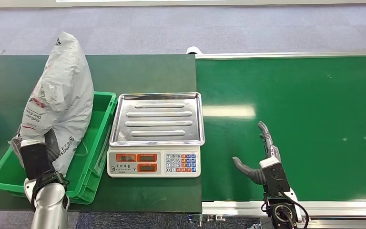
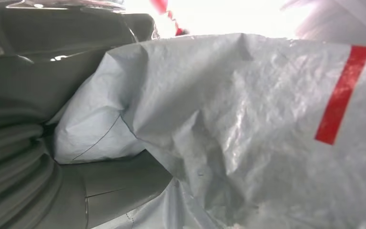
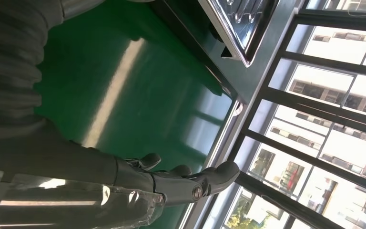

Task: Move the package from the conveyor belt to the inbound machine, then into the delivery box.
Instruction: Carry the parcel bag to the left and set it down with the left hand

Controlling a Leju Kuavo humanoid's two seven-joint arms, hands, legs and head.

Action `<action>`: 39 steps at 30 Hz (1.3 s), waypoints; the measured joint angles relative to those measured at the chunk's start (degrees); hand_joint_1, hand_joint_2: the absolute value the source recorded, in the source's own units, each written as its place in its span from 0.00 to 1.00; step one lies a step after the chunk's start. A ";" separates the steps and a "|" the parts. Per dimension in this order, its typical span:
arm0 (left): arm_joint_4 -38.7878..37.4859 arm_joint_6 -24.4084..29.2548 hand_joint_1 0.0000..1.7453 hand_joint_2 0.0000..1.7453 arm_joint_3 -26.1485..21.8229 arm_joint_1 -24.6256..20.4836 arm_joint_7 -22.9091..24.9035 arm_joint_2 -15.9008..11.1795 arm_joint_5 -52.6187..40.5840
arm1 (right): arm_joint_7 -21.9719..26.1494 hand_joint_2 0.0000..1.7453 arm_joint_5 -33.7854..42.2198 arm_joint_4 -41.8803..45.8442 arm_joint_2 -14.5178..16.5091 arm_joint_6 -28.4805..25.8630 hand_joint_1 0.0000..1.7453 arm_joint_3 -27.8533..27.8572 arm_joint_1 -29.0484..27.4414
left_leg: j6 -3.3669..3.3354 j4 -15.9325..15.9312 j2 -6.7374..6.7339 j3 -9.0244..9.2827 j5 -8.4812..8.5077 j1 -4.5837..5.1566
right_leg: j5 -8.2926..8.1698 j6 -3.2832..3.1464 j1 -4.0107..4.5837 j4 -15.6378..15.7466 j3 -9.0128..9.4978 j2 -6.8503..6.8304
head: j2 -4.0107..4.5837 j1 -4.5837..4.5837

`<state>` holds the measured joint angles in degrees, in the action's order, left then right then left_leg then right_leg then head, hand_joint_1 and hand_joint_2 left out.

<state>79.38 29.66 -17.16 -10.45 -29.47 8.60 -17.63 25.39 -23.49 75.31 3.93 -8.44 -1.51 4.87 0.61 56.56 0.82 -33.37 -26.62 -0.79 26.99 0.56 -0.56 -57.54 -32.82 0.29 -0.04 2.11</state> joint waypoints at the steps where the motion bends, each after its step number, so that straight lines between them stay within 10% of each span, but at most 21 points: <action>1: -0.50 -2.38 1.00 1.00 0.10 -0.22 -0.05 -0.46 3.44 | -0.01 1.00 -0.03 0.01 0.01 -0.01 0.00 0.00 0.00 | 0.00 -0.01 0.07 0.06 0.00 0.00 | 0.03 -0.01 0.00 0.00 0.06 -0.08 | 0.00 0.00; 8: -2.81 -11.56 1.00 1.00 -0.81 -1.24 -1.77 -2.26 21.10 | -0.02 1.00 0.06 0.01 0.00 -0.10 0.00 0.00 0.02 | -0.04 -0.04 0.25 0.53 0.08 0.01 | 0.04 -0.02 0.00 0.00 0.59 -0.31 | 0.00 -0.01; 23: -4.54 -9.38 0.97 1.00 -4.43 -2.68 -4.05 -2.81 28.42 | -0.63 1.00 -0.01 0.01 0.55 -0.70 0.00 0.00 -0.01 | -0.03 -0.04 0.44 0.73 0.13 0.00 | 0.03 -0.03 0.01 0.00 0.80 -0.44 | 0.00 0.00; 27: -4.65 -7.23 0.03 1.00 -4.73 -2.79 -4.91 -2.78 28.95 | -0.72 1.00 -0.08 0.01 0.64 -0.78 0.00 -0.02 -0.02 | -0.03 -0.04 0.45 0.75 0.14 0.00 | 0.03 -0.03 0.01 0.00 0.82 -0.45 | 0.00 -0.01; 39: -5.01 2.64 0.00 1.00 -5.26 -3.47 -8.88 -2.67 24.65 | -1.04 1.00 -0.14 0.01 0.96 -1.22 0.00 -0.13 -0.25 | -0.02 -0.04 0.47 0.75 0.15 0.00 | 0.03 -0.03 0.01 0.00 0.83 -0.47 | 0.00 0.00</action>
<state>74.37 32.30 -22.41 -13.92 -38.35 5.93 7.02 24.35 -23.63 75.32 4.89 -9.66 -1.63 4.62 0.59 56.51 1.29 -32.62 -26.46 -0.79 27.02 0.53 -0.55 -57.55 -31.98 -0.18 -0.04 2.10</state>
